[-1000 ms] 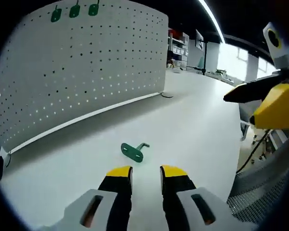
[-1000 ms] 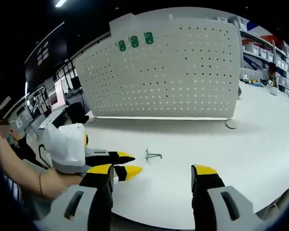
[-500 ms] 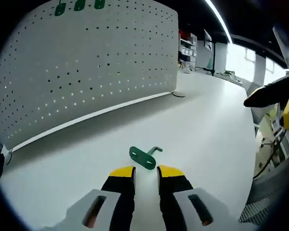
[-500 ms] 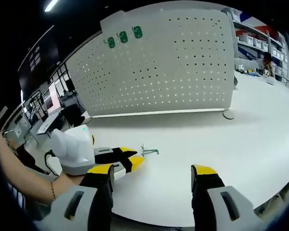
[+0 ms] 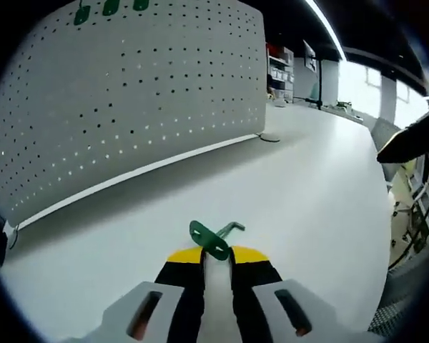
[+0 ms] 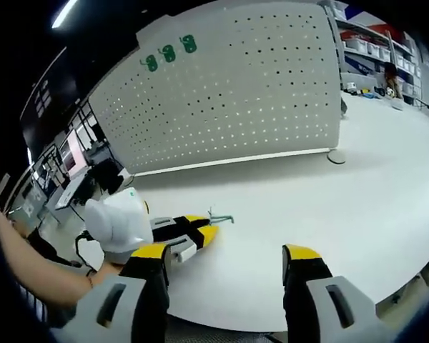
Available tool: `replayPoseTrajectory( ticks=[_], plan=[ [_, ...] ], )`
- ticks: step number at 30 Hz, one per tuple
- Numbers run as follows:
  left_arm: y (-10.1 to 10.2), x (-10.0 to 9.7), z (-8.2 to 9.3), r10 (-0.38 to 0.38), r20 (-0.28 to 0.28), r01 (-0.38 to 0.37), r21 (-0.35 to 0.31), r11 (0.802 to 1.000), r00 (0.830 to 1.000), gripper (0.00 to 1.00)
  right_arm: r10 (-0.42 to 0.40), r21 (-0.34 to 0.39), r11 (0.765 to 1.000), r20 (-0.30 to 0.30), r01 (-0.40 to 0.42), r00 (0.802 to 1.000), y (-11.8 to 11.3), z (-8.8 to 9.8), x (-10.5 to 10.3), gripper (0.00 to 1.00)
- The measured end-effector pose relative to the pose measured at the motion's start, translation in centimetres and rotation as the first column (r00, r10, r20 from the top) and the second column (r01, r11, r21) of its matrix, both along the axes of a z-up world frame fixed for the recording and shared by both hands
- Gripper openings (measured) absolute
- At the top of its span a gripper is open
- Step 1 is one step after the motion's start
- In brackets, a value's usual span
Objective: Insert the hook assembly into the mounting plate slot until the hook locks in place.
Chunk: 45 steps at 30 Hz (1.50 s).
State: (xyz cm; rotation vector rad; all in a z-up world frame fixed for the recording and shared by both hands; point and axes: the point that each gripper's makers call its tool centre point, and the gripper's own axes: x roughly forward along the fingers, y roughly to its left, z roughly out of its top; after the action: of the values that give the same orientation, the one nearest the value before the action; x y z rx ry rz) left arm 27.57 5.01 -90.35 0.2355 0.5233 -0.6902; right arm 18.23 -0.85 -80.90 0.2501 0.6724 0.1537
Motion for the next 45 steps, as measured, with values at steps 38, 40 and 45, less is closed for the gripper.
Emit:
replayPoseTrajectory(
  ticks=[38, 40, 45],
  plan=[
    [3.7, 4.6, 7.5, -0.061, -0.175, 0.032, -0.163, 0.986, 0.983, 0.01, 0.18, 0.01, 0.984, 0.021, -0.18, 0.983, 2.8, 0.3, 2.2, 0.47],
    [4.2, 4.3, 8.2, -0.071, -0.2, 0.042, -0.149, 0.988, 0.977, 0.01, 0.203, 0.015, 0.979, 0.024, -0.204, 0.979, 3.2, 0.4, 2.7, 0.46],
    [5.8, 3.3, 9.3, -0.123, -0.302, 0.097, -0.098, 0.99, 0.945, 0.01, 0.336, -0.063, 0.941, 0.046, -0.333, 0.941, 5.0, 1.0, 4.2, 0.45]
  ],
)
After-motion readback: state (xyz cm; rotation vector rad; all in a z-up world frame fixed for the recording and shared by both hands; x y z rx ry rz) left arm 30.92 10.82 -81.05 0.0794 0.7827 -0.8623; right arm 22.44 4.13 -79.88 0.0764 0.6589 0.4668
